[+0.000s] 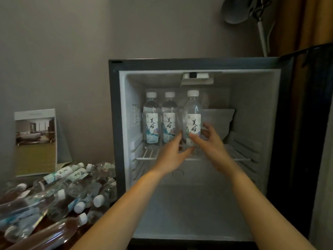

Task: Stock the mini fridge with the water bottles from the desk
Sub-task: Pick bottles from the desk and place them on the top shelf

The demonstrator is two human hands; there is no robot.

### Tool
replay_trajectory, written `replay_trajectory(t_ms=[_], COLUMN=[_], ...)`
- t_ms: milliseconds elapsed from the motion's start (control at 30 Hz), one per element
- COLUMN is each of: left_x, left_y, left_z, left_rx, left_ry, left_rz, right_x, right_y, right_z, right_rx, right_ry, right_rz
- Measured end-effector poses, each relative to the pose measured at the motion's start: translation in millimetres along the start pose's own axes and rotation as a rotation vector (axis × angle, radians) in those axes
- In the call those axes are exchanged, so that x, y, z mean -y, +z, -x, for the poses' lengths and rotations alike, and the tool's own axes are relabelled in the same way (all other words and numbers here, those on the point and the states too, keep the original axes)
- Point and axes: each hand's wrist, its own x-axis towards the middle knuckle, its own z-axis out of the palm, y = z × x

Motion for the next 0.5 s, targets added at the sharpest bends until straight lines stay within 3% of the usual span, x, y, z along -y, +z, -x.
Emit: replay_trajectory(t_ms=[167, 300, 500], left_x=[3, 7, 8], left_y=[9, 15, 12], left_z=[-11, -15, -14], left_rx=[-0.173, -0.306, -0.289], left_ry=[-0.013, -0.102, -0.116], left_rz=[-0.244, -0.291, -0.358], right_x=[-6, -9, -12], right_y=[0, 6, 7], right_z=[-20, -31, -38], right_rx=[0.044, 0.062, 0.065], right_ry=[0.026, 0.040, 0.067], right_rz=[0.049, 0.108, 0.213])
